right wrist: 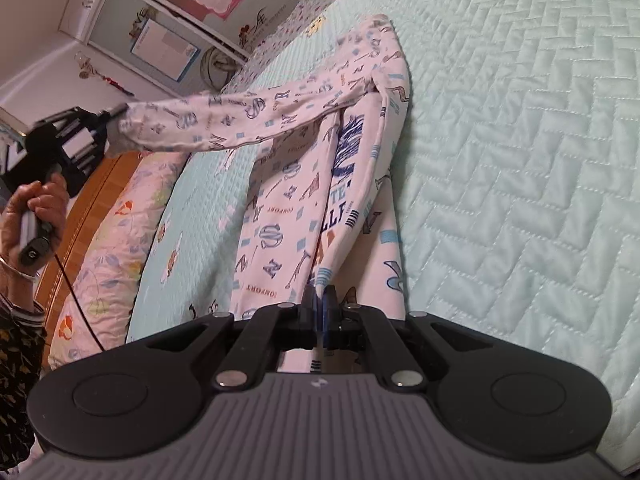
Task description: Fold clothes
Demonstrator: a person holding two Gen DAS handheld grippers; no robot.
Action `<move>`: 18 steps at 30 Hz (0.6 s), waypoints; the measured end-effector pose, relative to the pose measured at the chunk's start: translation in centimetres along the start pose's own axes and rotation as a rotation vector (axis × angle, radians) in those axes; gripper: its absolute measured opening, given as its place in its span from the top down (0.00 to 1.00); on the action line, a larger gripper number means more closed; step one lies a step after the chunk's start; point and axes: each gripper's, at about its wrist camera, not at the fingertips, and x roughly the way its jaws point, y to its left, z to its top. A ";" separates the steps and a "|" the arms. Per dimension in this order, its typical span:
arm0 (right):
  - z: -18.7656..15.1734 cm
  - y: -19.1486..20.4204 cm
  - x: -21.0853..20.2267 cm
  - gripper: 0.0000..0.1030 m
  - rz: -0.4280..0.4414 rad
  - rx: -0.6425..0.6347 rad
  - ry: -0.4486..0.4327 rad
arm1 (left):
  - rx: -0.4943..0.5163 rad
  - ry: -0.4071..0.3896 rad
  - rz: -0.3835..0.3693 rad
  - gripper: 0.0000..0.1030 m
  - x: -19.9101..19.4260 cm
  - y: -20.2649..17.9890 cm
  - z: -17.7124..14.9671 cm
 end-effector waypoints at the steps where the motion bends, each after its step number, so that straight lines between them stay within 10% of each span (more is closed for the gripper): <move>1: 0.0 0.1 0.0 0.97 0.000 -0.004 0.004 | -0.008 0.013 0.006 0.97 0.3 0.5 -0.2; 18: 0.1 0.4 -0.5 0.97 -0.074 -0.066 0.041 | -0.040 0.006 -0.015 0.97 -3.3 2.3 -1.7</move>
